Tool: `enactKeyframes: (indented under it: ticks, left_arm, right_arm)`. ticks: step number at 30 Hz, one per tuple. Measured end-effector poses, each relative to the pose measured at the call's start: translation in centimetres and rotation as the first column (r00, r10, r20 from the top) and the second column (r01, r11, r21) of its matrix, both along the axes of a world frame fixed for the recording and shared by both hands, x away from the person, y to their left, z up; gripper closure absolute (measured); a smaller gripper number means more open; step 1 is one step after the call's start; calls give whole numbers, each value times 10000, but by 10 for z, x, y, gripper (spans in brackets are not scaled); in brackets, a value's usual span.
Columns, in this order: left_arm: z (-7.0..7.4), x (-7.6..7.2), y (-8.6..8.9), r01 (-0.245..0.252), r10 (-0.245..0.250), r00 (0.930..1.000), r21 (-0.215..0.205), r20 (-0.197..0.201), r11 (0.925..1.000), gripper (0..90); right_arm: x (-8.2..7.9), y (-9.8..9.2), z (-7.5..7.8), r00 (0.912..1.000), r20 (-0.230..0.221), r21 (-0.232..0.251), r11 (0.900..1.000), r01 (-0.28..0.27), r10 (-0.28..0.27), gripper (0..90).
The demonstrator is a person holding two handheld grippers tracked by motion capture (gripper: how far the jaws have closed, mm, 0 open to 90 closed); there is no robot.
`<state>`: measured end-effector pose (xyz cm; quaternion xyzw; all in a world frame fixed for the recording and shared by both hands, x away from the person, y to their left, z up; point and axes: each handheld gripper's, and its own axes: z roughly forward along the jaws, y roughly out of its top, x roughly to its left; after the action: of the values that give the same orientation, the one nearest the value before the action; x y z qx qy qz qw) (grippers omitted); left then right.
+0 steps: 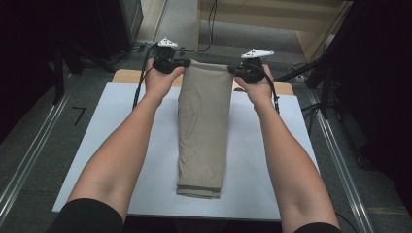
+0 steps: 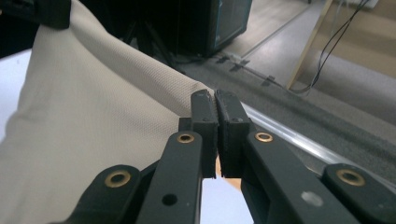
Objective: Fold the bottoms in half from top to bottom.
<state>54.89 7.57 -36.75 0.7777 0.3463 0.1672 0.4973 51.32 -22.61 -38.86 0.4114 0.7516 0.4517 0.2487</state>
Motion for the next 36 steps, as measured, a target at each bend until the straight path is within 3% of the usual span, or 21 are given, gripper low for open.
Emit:
enactKeyframes:
  ticks: [6,9,15,18,36]
  left_arm:
    - [7,0,3,-89,90,9998,-35,158,10000,879]
    - [5,-4,5,-73,71,9996,59,278,10000,879]
    - [-5,-16,15,17,-13,9998,-229,187,9997,879]
    - [-8,-23,20,186,-183,9998,-283,91,9994,879]
    - [-29,-72,27,811,-799,9966,-617,209,9948,879]
  right_arm:
    - [-2,0,14,9994,340,150,9999,-71,66,857]
    - [-6,3,16,9994,278,-30,9998,-208,209,857]
    - [-19,10,13,9973,523,-177,9986,-505,513,857]
    - [-27,13,10,9962,606,-298,9977,-614,631,857]
    - [-77,11,-23,9951,515,187,9962,-850,840,857]
